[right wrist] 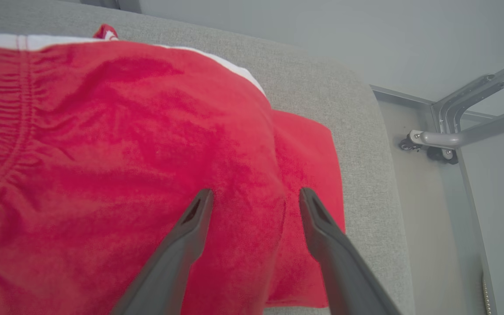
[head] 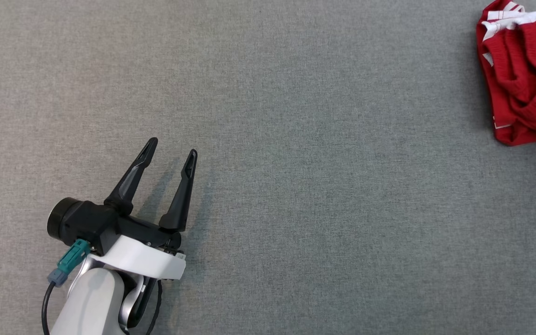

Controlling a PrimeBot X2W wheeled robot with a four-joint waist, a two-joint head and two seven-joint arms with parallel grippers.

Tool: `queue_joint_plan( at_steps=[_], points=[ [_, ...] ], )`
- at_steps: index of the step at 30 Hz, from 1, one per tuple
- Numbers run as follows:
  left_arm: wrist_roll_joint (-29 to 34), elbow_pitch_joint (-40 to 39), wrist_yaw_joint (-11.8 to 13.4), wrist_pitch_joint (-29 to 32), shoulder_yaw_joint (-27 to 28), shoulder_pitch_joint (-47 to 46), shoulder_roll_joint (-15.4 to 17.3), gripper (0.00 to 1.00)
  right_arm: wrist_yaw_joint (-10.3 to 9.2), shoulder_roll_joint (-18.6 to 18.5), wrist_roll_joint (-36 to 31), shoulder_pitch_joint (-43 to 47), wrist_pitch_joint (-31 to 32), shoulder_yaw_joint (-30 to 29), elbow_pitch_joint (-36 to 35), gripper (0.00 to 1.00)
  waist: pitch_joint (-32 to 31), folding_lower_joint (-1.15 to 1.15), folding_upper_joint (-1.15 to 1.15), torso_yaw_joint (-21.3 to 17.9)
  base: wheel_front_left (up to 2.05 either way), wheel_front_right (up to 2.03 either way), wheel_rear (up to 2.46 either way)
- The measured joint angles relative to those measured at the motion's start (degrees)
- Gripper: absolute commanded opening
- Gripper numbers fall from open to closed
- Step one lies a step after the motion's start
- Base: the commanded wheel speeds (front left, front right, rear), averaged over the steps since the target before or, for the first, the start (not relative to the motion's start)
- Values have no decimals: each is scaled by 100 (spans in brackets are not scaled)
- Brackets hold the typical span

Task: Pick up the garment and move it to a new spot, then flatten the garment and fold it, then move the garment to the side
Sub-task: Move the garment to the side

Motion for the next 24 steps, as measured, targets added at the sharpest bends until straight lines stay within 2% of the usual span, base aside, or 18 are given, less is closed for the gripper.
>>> queue_joint_plan(
  at_steps=[7,13,17,24],
  points=[
    [-25,43,0,0,46,57,-29,100,0,258,-745,-204,-711,168,842,100,-252,0,0,-1,0,0,0],
    [-33,56,0,0,124,218,-21,100,0,637,-1076,-426,-1686,-85,1457,100,-618,0,0,-85,0,0,0],
    [-40,60,0,0,243,369,-5,100,0,971,-958,-321,-2121,-234,1429,100,-949,0,0,-176,0,0,0],
    [-40,-48,0,0,546,709,56,100,0,1042,-646,152,-2762,-445,849,100,-1515,0,0,-379,0,0,0]
  ],
)
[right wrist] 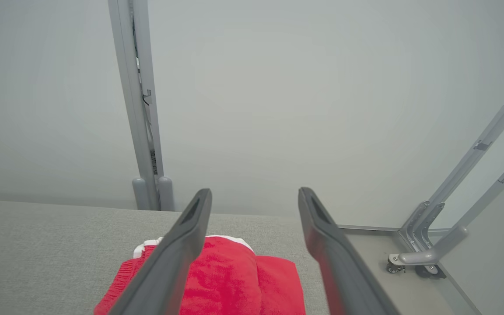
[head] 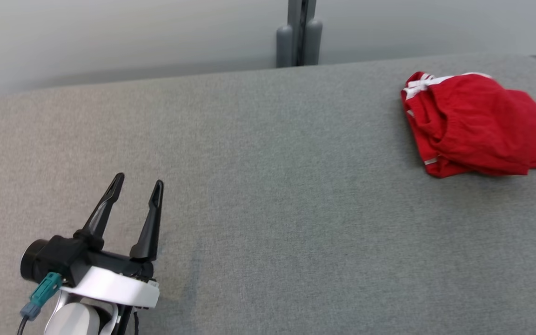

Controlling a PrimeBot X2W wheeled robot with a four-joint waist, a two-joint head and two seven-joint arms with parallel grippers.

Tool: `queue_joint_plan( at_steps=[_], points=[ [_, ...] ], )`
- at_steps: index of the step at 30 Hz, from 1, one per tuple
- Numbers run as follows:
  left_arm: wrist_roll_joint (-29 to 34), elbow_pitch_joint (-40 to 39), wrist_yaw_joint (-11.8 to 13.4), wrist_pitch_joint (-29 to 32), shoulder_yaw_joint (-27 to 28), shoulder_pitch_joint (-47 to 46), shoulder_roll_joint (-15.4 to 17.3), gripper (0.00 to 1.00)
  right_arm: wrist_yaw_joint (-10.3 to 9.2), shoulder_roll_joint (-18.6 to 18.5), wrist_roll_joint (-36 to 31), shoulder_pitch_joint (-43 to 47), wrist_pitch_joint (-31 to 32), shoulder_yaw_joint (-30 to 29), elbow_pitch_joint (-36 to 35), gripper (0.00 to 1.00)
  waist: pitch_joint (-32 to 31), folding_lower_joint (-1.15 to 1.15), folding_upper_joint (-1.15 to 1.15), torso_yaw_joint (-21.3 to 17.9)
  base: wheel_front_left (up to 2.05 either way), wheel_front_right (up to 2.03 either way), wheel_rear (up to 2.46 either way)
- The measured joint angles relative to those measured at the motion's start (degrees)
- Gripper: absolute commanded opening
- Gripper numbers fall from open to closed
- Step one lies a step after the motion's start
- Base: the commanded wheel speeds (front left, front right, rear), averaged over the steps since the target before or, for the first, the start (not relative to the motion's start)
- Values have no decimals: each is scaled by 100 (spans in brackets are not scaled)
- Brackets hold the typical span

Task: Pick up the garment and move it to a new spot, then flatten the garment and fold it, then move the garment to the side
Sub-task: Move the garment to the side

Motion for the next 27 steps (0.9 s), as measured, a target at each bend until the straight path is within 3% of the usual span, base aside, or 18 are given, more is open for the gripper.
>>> queue_joint_plan(
  at_steps=[5,9,13,14,19,27],
  points=[
    [10,-112,0,0,176,237,8,100,0,-31,520,732,-182,-231,-816,100,-326,0,0,-121,0,0,0],
    [23,-210,20,0,327,431,-67,100,-1,-168,535,1471,-397,-558,-1294,100,-545,0,0,-173,0,0,0],
    [-1,-274,80,0,492,630,-204,100,-1,-55,286,2209,-465,-1115,-1968,100,-699,0,0,-221,0,0,0],
    [-62,-298,100,0,608,669,-271,100,-1,68,-33,2581,-480,-1631,-2501,100,-735,0,0,-246,0,0,0],
    [-163,-276,101,0,827,767,-370,100,-1,656,-988,3802,-487,-2752,-3668,100,-805,0,0,-200,0,0,0],
    [75,-85,179,0,1065,882,-409,100,-1,1662,-1889,5108,-487,-3652,-4797,100,-879,0,0,0,0,0,0]
  ],
)
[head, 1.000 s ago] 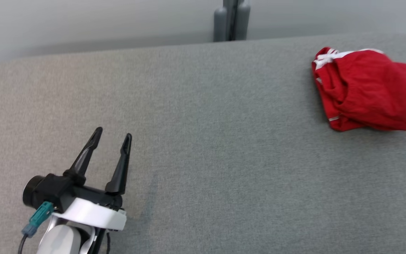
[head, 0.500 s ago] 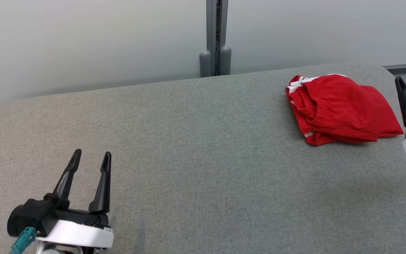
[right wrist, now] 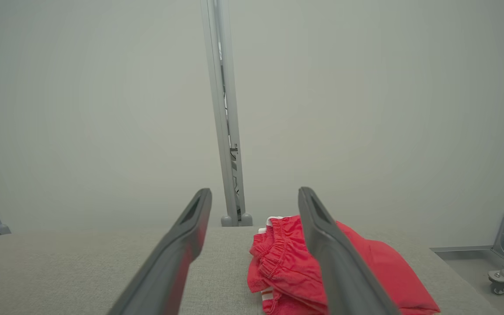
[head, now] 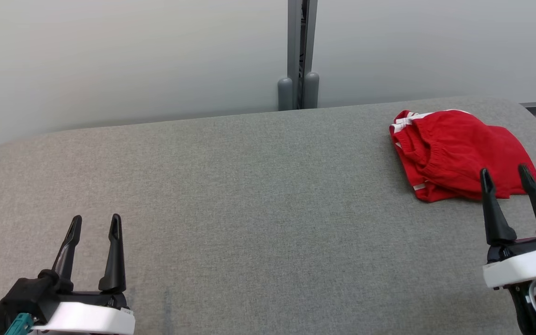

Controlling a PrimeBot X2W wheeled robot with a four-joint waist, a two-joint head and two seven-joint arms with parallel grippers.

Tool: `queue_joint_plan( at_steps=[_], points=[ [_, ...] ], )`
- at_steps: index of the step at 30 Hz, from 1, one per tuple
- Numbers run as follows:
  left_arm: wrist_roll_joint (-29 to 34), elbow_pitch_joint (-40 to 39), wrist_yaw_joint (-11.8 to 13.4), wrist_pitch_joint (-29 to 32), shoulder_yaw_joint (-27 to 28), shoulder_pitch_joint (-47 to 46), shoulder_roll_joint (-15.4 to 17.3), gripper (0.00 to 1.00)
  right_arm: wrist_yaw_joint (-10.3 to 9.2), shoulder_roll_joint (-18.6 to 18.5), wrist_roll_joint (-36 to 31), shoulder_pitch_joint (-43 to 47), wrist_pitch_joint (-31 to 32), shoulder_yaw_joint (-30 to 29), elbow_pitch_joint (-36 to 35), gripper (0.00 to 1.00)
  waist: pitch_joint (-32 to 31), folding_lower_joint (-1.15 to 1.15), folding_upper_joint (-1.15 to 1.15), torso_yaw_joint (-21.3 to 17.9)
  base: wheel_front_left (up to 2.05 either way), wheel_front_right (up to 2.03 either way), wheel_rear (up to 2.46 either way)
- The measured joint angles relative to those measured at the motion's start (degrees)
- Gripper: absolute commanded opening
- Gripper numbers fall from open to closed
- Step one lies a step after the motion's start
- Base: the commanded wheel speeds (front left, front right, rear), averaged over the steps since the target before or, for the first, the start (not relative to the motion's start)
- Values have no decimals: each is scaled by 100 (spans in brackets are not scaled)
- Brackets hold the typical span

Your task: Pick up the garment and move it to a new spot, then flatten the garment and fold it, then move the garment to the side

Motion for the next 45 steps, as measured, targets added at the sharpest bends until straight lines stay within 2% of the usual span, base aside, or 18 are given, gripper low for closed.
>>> queue_joint_plan(
  at_steps=[4,15,45],
  points=[
    [113,56,-3,0,30,5,-88,100,0,305,-289,276,0,-157,-227,100,4,0,0,78,0,0,0],
    [359,90,-41,0,104,61,-233,100,0,687,-420,499,-1,-52,-358,100,82,0,0,206,0,0,0],
    [520,280,-89,0,130,5,-289,100,0,709,-319,540,0,42,-169,100,52,0,0,293,0,0,0]
  ],
)
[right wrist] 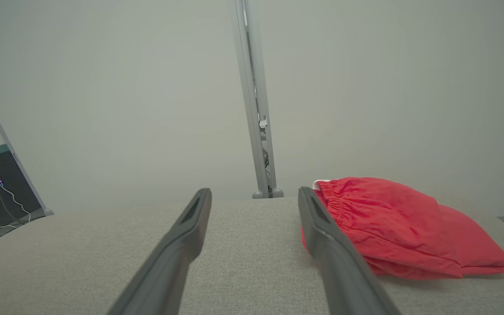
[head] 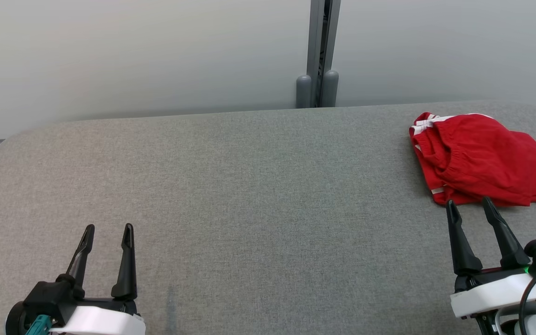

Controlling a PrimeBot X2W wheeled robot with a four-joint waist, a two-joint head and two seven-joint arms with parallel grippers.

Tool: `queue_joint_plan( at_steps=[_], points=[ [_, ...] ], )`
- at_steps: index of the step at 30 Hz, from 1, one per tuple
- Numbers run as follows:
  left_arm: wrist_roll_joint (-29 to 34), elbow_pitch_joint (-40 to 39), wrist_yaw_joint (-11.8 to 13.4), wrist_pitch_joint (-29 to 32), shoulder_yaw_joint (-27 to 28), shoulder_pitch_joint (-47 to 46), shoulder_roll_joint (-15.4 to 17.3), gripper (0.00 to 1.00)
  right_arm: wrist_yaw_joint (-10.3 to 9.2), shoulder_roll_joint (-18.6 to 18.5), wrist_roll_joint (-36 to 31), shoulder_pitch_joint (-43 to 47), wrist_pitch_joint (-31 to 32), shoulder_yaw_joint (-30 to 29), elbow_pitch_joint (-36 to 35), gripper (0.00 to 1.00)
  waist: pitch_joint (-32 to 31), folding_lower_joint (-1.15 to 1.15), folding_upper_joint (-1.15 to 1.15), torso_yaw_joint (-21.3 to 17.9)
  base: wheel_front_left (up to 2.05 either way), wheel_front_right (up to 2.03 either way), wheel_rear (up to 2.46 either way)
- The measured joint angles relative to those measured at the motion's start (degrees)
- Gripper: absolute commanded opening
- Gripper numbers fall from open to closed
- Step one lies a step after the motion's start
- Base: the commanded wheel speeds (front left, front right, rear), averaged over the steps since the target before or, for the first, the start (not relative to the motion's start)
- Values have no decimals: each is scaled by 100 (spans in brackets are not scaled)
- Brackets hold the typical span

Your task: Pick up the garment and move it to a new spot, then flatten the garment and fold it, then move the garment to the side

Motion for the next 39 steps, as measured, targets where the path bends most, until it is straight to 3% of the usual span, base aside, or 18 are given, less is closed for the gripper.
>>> queue_joint_plan(
  at_steps=[15,16,22,39],
  points=[
    [-59,75,30,0,-55,0,-2,100,0,-2,25,-1,0,102,8,100,-34,0,0,7,0,0,0],
    [-79,88,30,-1,-57,5,-4,0,0,2,24,5,0,104,18,0,-36,0,0,8,0,0,0],
    [-163,406,30,77,-67,207,-83,0,0,133,92,247,45,149,282,0,-36,0,0,8,0,0,0],
    [-2019,556,4,508,-25,-57,-82,0,0,225,1730,77,549,-153,465,0,-40,0,0,11,0,0,0]
  ],
)
